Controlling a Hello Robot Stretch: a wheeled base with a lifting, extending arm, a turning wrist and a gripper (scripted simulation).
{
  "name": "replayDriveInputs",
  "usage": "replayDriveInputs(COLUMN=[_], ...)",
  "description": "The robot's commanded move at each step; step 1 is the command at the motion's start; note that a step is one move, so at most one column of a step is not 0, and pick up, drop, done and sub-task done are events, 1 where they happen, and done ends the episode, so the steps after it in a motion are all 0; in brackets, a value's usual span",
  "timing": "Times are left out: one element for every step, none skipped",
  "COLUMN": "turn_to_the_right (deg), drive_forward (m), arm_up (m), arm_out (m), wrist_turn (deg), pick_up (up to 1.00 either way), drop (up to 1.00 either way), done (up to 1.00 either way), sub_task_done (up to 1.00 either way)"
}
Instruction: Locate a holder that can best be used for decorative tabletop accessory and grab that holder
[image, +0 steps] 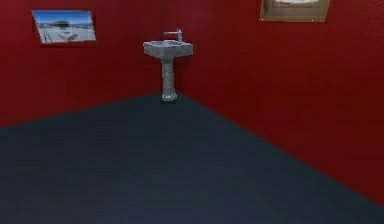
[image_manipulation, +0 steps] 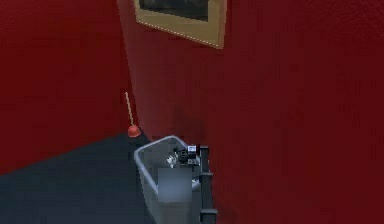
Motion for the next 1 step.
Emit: replayDriveInputs(turn_to_the_right=[0.0], drive_forward=[0.0], arm_up=[0.0], arm_out=[0.0], wrist_turn=[3.0], pick_up=[0.0], drop=[0.0], done=[0.0], sub_task_done=[0.0])
